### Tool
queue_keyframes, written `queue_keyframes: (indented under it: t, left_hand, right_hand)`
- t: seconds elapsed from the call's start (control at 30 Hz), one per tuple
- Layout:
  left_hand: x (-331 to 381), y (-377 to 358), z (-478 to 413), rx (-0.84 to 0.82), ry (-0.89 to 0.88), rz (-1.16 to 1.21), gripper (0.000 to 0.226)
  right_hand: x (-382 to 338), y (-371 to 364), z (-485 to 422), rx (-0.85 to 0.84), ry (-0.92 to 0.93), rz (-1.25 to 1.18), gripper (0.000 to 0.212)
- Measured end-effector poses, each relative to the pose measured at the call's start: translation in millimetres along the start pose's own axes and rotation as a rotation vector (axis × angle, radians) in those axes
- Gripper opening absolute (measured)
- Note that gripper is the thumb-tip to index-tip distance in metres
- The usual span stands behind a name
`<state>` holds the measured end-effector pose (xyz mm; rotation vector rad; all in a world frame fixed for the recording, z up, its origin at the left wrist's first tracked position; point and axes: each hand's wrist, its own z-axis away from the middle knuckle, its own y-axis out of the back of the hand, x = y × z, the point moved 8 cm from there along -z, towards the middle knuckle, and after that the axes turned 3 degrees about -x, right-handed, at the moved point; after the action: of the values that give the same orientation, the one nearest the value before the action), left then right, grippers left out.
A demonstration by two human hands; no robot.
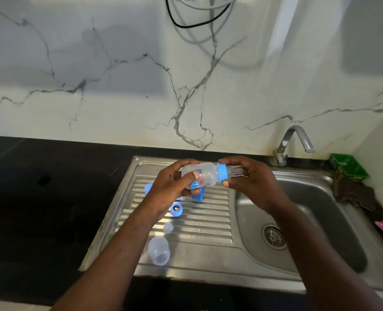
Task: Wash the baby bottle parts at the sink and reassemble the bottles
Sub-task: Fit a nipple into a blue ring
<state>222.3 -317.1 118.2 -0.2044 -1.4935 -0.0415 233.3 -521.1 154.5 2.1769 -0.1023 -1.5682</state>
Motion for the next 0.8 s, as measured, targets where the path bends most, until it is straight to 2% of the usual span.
queue_keyframes:
  t: [0.1,0.2,0.27,0.33,0.4,0.5,0.6,0.7,0.73,0.8]
  left_hand:
    - [7,-2,-1,-0.054,-0.042,-0.049,0.032]
    - [8,-4,-4,-0.074,-0.045,-0.065,0.033]
    - [4,-2,-6,-0.053,-0.02,-0.023,0.029]
    - [-1,1,-6,-0.031,0.009,0.035,0.026]
    - [-5,6,-8,-0.021,0.03,0.064,0.025]
    - [-7,8,-9,-0.028,0.037,0.068,0.025]
    - [-9,6,-9,-0.053,0.044,0.077,0.025]
    - [-12,6,-10,-0.072,0.055,0.08,0.026]
    - [-13,6,-11,-0.077,0.057,0.079,0.027]
    - [-16,9,-12,-0.067,0.067,0.096,0.026]
  right_hand:
    - [-1,-2,-2,-0.064,-0.096,-0.01,0.025]
    - [2,-8,-1,-0.097,-0.245,0.009,0.059]
    - [2,-2,1,0.005,-0.298,-0.074,0.069]
    - [-2,6,3,0.095,-0.273,-0.197,0.058]
    - [-6,7,3,0.029,-0.187,-0.168,0.04]
    - [-11,-2,2,-0.089,-0.055,0.112,0.055]
    - [-11,-5,-3,-0.02,-0.085,0.132,0.026]
    - [-6,-5,-3,0.097,-0.244,0.111,0.069]
    - [-4,-1,-1,0.167,-0.274,0.067,0.071]
    - [-5,5,-1,0.239,-0.225,-0.046,0.051]
